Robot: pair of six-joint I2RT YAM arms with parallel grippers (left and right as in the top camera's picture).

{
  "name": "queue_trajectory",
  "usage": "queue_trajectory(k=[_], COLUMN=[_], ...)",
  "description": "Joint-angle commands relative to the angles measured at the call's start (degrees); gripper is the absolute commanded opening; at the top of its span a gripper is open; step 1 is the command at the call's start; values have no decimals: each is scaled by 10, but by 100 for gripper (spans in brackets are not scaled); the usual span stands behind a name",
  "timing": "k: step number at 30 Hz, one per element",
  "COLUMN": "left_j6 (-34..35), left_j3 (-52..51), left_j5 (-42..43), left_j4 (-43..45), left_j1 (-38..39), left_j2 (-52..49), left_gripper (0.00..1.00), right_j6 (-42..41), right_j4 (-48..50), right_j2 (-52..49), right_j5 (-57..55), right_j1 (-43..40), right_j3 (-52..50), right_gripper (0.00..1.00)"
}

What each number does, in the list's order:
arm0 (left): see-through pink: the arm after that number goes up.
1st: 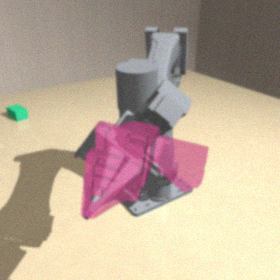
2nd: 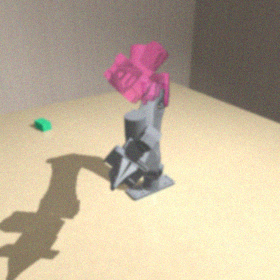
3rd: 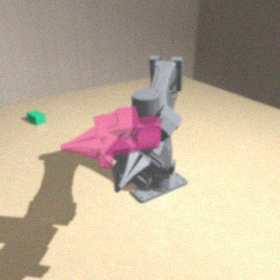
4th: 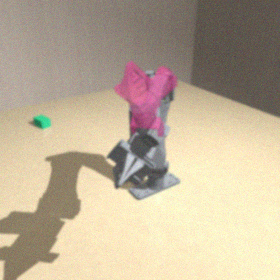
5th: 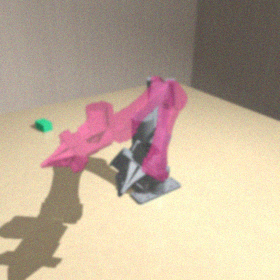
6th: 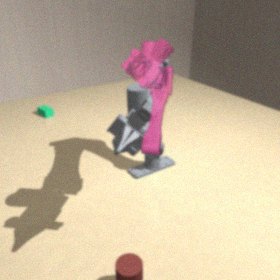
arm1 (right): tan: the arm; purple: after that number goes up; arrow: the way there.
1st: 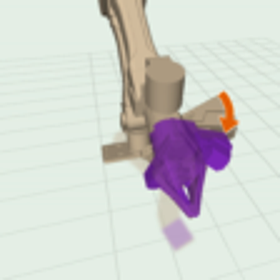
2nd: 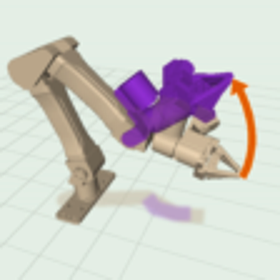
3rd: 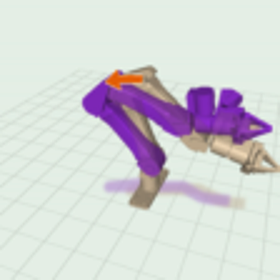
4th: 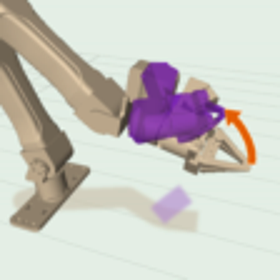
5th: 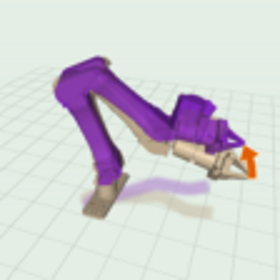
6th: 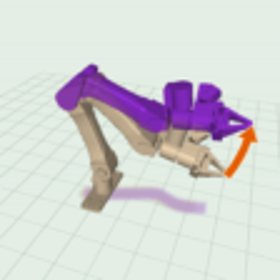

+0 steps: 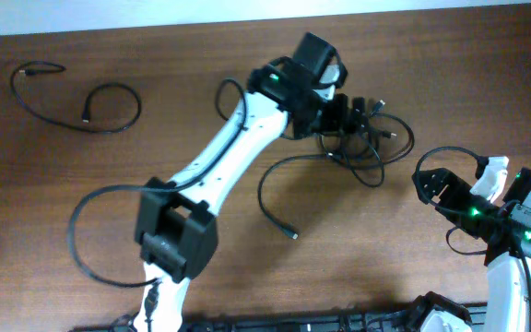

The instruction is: Untangle cables

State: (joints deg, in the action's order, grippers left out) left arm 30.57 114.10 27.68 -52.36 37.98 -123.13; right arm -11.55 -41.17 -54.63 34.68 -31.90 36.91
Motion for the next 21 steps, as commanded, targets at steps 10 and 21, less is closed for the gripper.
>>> queue_trajectory(k=[10, 21], left_j6=[-173, -343], left_j3=[1, 1], left_j5=[1, -200], left_j4=[-23, -7], left_j1=[-62, -74], left_j2=[73, 381], left_gripper=[0, 0], right_j6=[45, 21], right_j4=[-69, 181], right_j2=[-23, -101], right_j5=[128, 19], right_j1=[16, 338], right_j3=[11, 10], right_gripper=[99, 99])
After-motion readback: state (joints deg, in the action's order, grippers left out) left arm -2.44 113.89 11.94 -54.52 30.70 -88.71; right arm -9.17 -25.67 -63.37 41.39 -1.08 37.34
